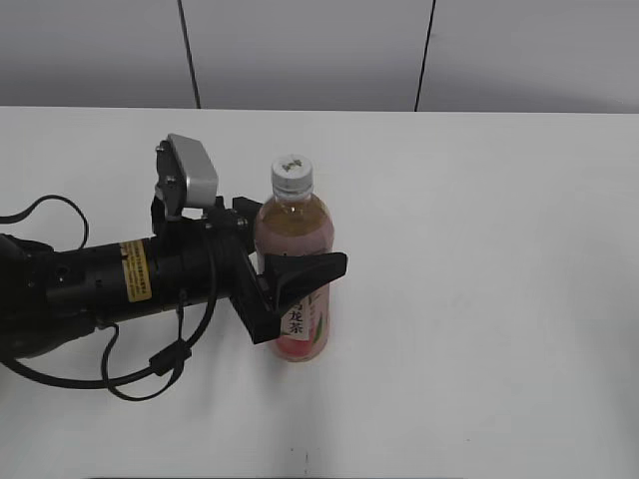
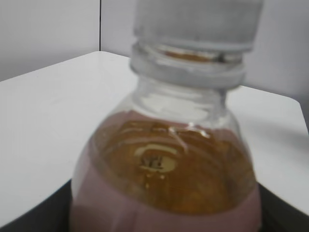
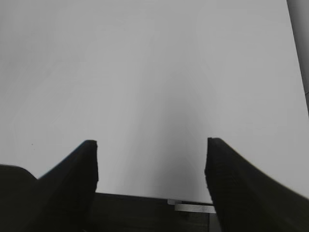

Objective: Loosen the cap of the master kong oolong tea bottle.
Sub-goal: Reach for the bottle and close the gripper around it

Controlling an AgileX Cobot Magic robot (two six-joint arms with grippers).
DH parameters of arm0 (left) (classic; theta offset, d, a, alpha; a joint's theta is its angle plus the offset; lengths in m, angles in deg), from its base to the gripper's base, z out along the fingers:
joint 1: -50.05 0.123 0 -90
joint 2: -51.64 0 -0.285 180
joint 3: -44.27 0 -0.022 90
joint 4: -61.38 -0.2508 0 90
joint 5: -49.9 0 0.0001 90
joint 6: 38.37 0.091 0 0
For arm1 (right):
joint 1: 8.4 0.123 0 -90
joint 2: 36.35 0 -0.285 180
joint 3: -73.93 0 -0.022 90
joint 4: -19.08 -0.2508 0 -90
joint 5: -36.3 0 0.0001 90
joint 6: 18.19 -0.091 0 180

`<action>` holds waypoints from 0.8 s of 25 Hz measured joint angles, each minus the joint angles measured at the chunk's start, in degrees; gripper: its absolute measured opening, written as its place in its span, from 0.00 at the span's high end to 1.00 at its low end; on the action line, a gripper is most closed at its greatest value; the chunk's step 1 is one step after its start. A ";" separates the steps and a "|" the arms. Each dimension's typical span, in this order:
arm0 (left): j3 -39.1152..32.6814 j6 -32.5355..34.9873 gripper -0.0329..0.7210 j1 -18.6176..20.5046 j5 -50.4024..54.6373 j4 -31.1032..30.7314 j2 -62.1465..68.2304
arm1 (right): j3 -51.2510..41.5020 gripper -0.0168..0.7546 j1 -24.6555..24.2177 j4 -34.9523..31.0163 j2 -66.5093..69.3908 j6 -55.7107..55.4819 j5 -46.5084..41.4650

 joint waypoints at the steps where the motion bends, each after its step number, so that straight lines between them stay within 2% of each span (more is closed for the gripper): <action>1: 0.00 0.00 0.37 0.00 0.00 0.00 0.00 | 1.22 0.30 0.14 -0.20 2.95 0.33 0.74; 11: 0.00 0.00 0.37 0.00 0.00 0.00 0.00 | 17.52 0.30 5.04 -2.86 28.59 3.87 3.25; 20: 0.00 0.00 0.37 0.00 -0.11 0.00 0.00 | 36.60 0.30 13.26 -2.93 49.19 4.55 -2.55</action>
